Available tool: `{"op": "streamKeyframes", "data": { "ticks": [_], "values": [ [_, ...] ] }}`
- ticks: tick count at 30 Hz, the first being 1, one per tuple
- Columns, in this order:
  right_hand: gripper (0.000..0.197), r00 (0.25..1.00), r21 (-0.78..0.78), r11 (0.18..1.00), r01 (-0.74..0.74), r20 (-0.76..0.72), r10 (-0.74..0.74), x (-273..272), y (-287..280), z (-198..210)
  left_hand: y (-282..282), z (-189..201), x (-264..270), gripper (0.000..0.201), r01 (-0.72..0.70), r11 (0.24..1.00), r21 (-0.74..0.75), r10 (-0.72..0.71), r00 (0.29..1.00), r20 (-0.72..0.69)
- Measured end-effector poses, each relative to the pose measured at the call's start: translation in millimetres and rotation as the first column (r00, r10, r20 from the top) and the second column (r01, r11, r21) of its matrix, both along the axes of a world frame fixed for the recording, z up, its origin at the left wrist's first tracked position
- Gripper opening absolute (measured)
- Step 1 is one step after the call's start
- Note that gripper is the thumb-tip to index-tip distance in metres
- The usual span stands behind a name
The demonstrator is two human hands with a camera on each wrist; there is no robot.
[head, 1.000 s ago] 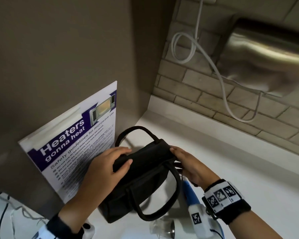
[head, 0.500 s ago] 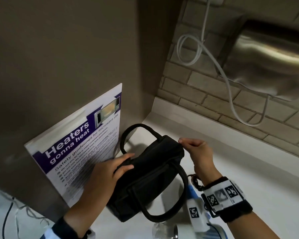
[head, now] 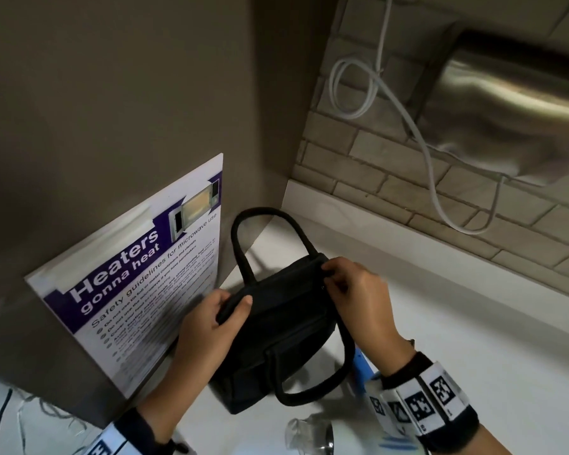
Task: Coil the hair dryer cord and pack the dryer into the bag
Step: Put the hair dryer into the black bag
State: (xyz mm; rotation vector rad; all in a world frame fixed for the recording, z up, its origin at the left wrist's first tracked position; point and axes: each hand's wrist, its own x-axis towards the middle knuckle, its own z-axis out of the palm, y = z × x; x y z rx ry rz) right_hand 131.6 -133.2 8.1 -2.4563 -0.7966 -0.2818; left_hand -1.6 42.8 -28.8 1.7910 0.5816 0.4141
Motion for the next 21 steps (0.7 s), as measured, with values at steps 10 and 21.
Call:
{"op": "streamKeyframes", "data": {
  "ticks": [10, 21],
  "values": [
    [0.013, 0.804, 0.505, 0.861, -0.065, -0.485, 0.345, -59.0, 30.3, 9.5, -10.6, -0.5, 14.2, 0.014, 0.001, 0.981, -0.192, 0.017, 0.996, 0.088],
    [0.015, 0.829, 0.293, 0.827, -0.48, -0.158, 0.537, -76.4, 28.1, 23.8, -1.4, 11.3, 28.4, 0.013, 0.2, 0.917, -0.345, -0.141, 0.972, 0.189]
  ]
}}
